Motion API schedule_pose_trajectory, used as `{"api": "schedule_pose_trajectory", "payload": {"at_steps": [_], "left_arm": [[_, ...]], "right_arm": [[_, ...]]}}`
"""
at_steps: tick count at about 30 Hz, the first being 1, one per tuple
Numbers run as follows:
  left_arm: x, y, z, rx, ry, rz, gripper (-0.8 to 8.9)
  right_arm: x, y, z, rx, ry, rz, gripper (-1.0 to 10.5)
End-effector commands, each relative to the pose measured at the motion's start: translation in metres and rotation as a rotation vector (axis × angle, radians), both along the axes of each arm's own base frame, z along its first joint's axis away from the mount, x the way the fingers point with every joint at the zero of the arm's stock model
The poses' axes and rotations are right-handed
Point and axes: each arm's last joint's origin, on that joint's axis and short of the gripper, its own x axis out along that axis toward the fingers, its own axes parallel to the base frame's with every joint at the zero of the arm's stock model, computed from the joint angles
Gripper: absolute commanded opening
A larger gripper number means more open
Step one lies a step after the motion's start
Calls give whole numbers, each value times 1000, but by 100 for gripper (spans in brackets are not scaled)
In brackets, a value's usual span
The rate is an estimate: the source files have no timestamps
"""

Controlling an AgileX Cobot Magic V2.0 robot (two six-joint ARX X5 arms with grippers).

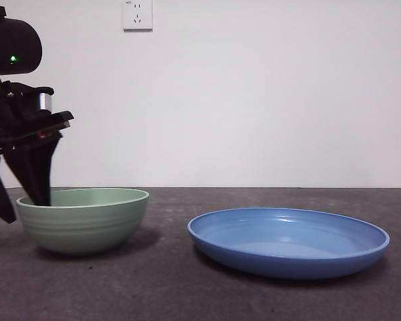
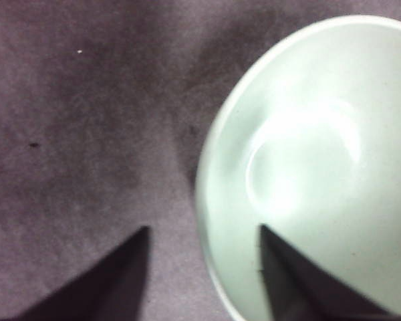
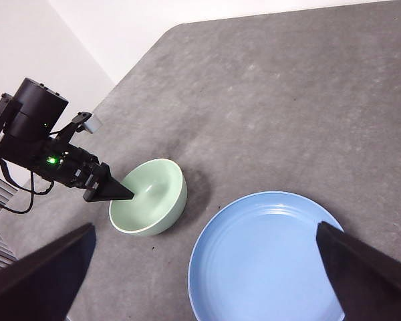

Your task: Place the green bowl on the blue plate

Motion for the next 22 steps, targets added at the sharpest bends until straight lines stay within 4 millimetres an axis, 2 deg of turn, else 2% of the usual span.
{"api": "schedule_pose_trajectory", "payload": {"at_steps": [1,3,9,13,16,22], "left_arm": [[5,-2,1,5,-17,-19,57],[6,-2,2,3,-26,-18,13],[7,-2,2,0,-36,-18,15],[9,-4,10,-3,-27,-10,15],[11,-11,26,-9,-19,-12,15],[22,-36,76,-20,-2,-45,15]], "right_arm": [[0,0,4,0,-18,6,615],[0,0,4,-1,-13,6,615],[-1,0,2,-2,9,7,615],[-1,0,2,-2,8,7,615],[-1,0,2,-2,8,6,615],[-1,0,2,-2,7,6,615]]}}
